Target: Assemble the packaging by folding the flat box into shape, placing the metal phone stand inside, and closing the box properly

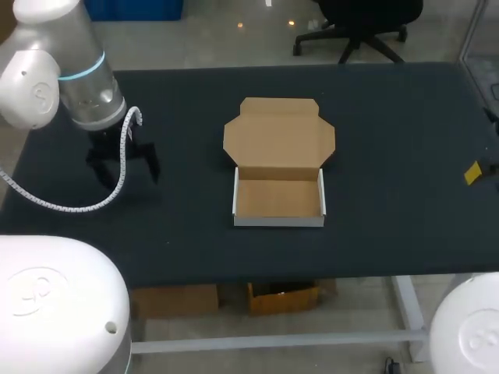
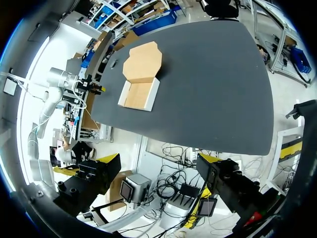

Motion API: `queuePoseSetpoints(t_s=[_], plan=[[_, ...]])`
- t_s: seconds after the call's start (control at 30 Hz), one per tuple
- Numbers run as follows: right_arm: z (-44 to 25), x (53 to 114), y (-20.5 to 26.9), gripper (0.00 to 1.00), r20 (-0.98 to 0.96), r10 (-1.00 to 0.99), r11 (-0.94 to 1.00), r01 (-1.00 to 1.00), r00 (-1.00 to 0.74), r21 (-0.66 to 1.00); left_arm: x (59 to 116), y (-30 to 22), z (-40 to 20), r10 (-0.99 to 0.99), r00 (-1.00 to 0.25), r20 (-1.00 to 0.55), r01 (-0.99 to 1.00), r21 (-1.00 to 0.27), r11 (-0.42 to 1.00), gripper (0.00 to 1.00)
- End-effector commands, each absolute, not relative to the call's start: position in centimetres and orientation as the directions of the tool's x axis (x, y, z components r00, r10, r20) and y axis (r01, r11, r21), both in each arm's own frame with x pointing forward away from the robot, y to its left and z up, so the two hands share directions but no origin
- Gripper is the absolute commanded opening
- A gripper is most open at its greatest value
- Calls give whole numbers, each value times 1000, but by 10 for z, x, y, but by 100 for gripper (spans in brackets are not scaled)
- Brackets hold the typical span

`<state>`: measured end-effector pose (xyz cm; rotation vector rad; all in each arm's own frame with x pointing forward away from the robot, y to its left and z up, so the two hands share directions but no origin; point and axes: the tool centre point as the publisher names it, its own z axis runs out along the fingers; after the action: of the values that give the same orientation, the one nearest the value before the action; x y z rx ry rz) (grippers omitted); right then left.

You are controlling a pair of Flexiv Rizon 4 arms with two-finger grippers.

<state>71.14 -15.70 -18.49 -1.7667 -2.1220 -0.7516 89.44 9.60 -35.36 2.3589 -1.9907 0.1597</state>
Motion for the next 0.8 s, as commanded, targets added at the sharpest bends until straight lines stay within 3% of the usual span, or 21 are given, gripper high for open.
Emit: queuePoseSetpoints(t_s=[0.03, 0.8], plan=[[-183, 711, -157, 100, 523, 825, 119, 970, -214, 210, 904, 100, -358, -983, 157, 91, -987, -28, -160, 100], [-183, 711, -157, 100, 523, 825, 119, 970, -214, 210, 955, 145, -368, -998, 48, 41, -991, -120, -53, 100]])
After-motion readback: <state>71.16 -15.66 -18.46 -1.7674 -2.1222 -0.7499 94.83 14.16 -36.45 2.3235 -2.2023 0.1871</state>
